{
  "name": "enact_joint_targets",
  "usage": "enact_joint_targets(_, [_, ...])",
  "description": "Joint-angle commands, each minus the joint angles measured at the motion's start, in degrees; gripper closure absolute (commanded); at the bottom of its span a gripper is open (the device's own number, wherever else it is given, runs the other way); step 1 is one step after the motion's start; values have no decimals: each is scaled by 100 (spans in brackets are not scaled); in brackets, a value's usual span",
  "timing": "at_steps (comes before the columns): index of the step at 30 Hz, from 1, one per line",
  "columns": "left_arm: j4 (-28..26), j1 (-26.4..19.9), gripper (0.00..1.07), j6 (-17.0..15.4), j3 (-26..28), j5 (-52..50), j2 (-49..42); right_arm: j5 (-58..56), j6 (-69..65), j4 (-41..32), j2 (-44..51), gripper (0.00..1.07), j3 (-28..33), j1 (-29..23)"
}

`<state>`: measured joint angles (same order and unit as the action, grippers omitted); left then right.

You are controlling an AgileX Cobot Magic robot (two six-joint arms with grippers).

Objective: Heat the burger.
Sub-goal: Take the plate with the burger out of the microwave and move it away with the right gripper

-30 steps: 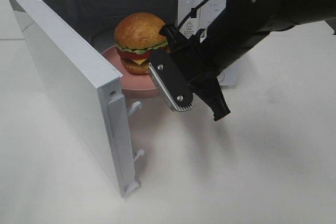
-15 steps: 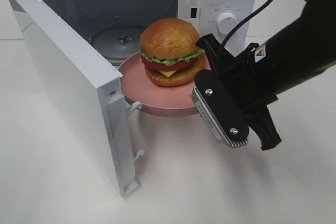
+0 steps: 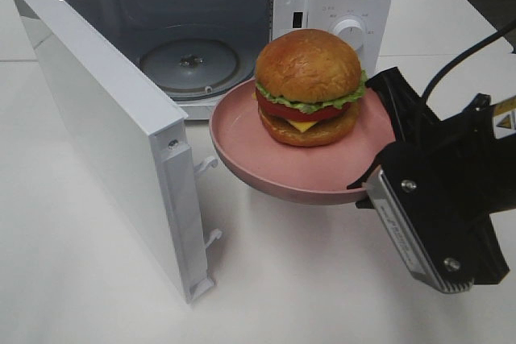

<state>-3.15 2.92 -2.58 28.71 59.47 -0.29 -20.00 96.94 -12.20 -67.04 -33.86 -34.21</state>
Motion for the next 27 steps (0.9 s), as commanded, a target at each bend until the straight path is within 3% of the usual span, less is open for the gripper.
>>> enact_joint_targets(1, [0, 23, 6, -6, -6, -40, -126, 138, -218, 132, 372, 107, 74, 17])
enact_joint_targets(16, [0, 23, 6, -6, -6, -40, -126, -831, -2303, 1891, 2206, 107, 819, 17])
enact_joint_targets(20, [0, 23, 6, -6, -6, -40, -126, -1071, -2830, 2229, 2355, 107, 819, 17])
enact_joint_targets(27, [0, 23, 6, -6, -6, -40, -126, -1484, -4572, 3461, 2435, 107, 819, 17])
